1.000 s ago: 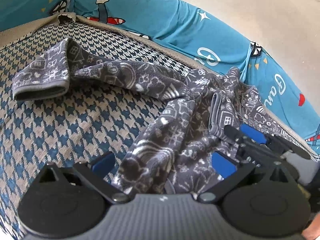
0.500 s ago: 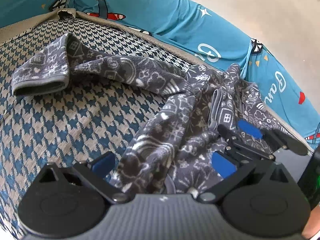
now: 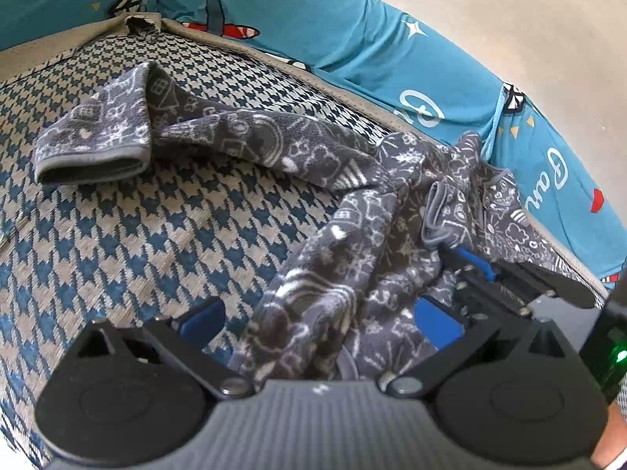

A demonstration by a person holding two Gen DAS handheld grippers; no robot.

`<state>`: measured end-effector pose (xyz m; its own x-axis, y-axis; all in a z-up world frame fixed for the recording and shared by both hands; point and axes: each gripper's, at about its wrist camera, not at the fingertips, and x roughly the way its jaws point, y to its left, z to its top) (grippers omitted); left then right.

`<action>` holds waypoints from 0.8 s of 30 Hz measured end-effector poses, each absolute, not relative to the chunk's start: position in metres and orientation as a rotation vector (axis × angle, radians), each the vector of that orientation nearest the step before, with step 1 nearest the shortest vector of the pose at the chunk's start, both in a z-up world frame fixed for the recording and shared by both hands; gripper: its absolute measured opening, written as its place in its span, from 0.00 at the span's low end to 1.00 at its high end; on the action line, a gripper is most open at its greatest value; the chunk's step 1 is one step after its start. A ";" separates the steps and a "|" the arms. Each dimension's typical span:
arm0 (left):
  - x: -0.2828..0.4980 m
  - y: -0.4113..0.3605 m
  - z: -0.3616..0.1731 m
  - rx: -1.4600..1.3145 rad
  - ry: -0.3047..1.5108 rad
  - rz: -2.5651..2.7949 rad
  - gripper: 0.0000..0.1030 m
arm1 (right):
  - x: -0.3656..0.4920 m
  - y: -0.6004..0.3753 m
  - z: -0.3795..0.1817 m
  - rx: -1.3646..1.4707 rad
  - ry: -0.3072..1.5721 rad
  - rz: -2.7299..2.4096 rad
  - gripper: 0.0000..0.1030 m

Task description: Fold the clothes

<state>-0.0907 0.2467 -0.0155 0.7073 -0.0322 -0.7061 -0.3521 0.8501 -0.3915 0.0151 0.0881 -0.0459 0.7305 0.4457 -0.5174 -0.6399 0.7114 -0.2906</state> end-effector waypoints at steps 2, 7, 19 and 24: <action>-0.091 0.248 -0.016 -0.538 0.772 0.192 1.00 | 0.014 0.086 -0.035 -0.408 0.400 0.608 0.06; -0.091 0.249 -0.016 -0.524 0.766 0.211 1.00 | 0.008 0.092 -0.018 -0.264 0.373 0.716 0.08; -0.096 0.274 -0.019 -0.515 0.738 0.320 1.00 | 0.005 0.100 -0.039 -0.353 0.565 0.754 0.38; -0.101 0.290 -0.013 -0.473 0.674 0.393 1.00 | -0.001 0.085 -0.025 -0.275 0.587 0.729 0.38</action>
<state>-0.1010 0.2901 -0.0133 0.7164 0.1920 -0.6707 -0.4891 0.8238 -0.2866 -0.0010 0.0847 -0.0248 0.5961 0.5442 -0.5904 -0.6929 0.7201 -0.0359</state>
